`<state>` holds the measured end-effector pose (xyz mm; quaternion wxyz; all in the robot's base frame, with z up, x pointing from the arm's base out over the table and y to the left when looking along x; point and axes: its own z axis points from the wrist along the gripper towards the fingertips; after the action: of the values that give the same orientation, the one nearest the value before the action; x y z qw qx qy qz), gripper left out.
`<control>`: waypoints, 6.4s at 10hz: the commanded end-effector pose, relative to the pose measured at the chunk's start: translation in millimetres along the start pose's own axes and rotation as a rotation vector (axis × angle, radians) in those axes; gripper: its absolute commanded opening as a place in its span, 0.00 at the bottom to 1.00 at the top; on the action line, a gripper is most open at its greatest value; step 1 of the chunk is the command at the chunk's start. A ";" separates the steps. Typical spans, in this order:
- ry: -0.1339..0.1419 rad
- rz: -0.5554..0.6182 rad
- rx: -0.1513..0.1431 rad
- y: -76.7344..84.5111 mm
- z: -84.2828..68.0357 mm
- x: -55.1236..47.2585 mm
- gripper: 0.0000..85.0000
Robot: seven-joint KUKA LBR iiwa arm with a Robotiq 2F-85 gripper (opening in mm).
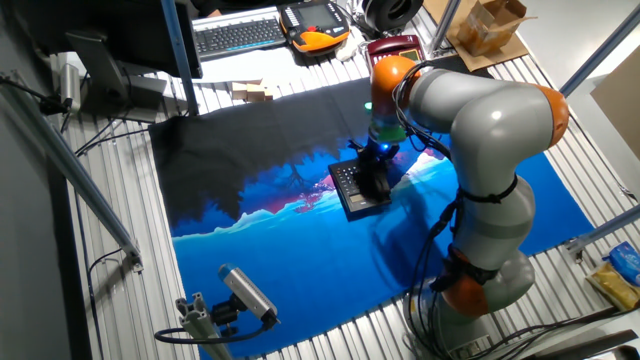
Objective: Place the handset of the telephone on the corresponding phone cradle
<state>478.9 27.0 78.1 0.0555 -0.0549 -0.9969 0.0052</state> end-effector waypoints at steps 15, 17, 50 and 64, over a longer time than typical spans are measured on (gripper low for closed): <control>0.074 0.002 0.009 3.1 8.5 -1.8 0.00; 0.080 -0.009 0.012 3.3 8.7 -1.8 0.00; 0.099 -0.018 0.006 1.8 5.6 2.1 0.00; 0.068 0.031 0.005 6.0 18.6 14.5 0.20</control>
<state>462.9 34.4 61.0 0.0900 -0.0707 -0.9934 0.0066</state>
